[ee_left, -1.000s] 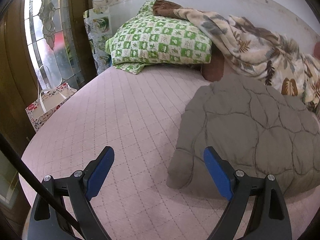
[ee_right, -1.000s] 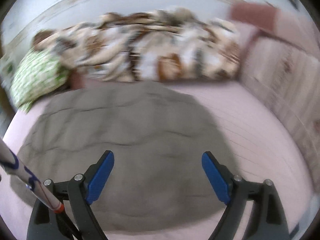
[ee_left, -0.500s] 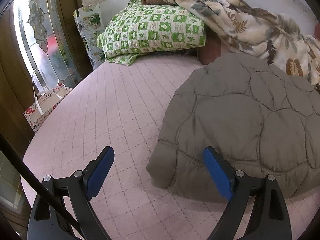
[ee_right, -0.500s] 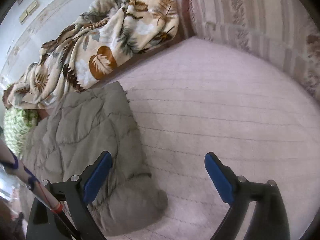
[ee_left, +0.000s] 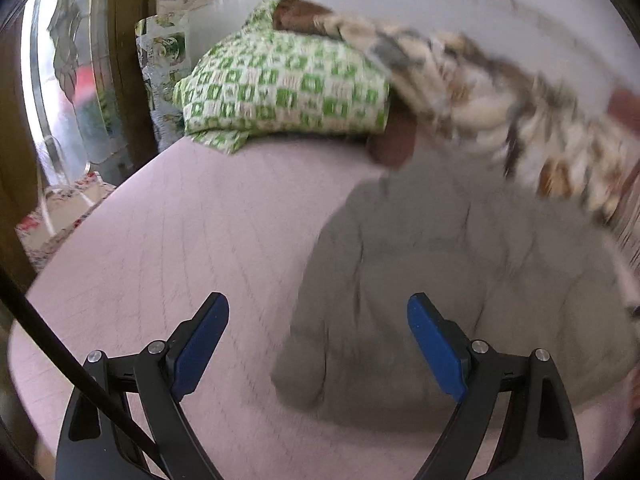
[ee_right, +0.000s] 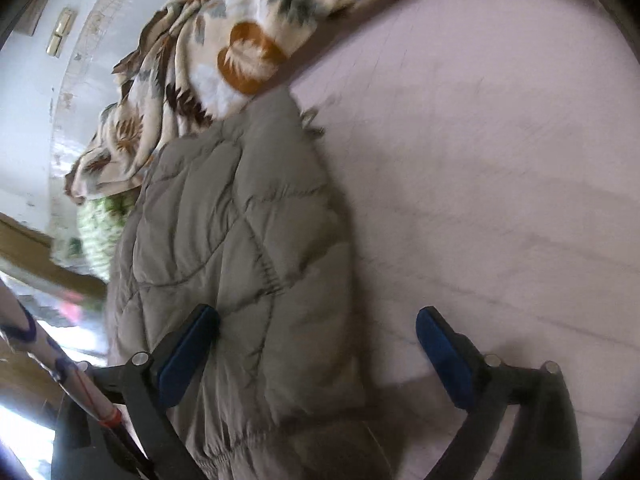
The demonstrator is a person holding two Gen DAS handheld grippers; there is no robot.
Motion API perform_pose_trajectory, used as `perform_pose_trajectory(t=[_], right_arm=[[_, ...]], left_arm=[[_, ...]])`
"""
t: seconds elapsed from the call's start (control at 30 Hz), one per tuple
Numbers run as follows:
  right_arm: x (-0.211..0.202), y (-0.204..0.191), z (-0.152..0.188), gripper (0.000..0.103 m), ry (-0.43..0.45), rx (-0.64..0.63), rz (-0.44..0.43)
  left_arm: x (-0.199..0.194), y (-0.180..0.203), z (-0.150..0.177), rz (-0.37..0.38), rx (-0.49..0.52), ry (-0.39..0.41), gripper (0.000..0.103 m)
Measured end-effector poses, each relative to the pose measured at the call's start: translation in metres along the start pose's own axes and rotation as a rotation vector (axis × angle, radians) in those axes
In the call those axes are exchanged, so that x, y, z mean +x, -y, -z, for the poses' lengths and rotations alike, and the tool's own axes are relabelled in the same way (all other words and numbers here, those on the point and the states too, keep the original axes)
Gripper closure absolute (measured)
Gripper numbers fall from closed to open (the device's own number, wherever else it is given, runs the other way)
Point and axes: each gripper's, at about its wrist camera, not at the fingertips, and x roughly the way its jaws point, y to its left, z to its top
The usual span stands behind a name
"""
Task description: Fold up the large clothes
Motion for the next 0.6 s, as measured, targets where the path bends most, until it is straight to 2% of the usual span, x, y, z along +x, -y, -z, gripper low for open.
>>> perform_pose_trajectory(t=[0.1,0.13,0.2,0.3,0.37,0.47,0.53,0.6], right_arm=[[0.007,-0.005,-0.002,0.000,-0.009,0.001,-0.031],[0.009,-0.007,-0.002,0.000,-0.014,0.002,-0.044],[0.013,-0.010,-0.001,0.000,-0.023,-0.001,-0.055],[0.015,-0.011,-0.001,0.000,-0.019,0.002,-0.055],[0.015,-0.010,-0.001,0.000,-0.014,0.007,-0.059],[0.016,-0.011,0.000,0.000,-0.011,0.004,-0.057],[0.016,-0.010,0.001,0.000,-0.014,0.001,-0.061],[0.018,-0.010,0.001,0.000,-0.015,-0.004,-0.065]], left_arm=[[0.016,-0.018,-0.019,0.024,-0.042,-0.009,0.013],[0.026,-0.025,-0.020,0.041,-0.065,-0.040,0.013],[0.057,-0.038,-0.020,0.108,-0.134,-0.157,0.013],[0.104,-0.051,-0.012,0.289,-0.245,-0.332,0.013],[0.128,-0.057,-0.006,0.441,-0.316,-0.407,0.013],[0.156,-0.056,0.002,0.630,-0.372,-0.499,0.012],[0.170,-0.049,0.010,0.712,-0.391,-0.550,0.009],[0.169,-0.041,0.013,0.715,-0.372,-0.540,0.005]])
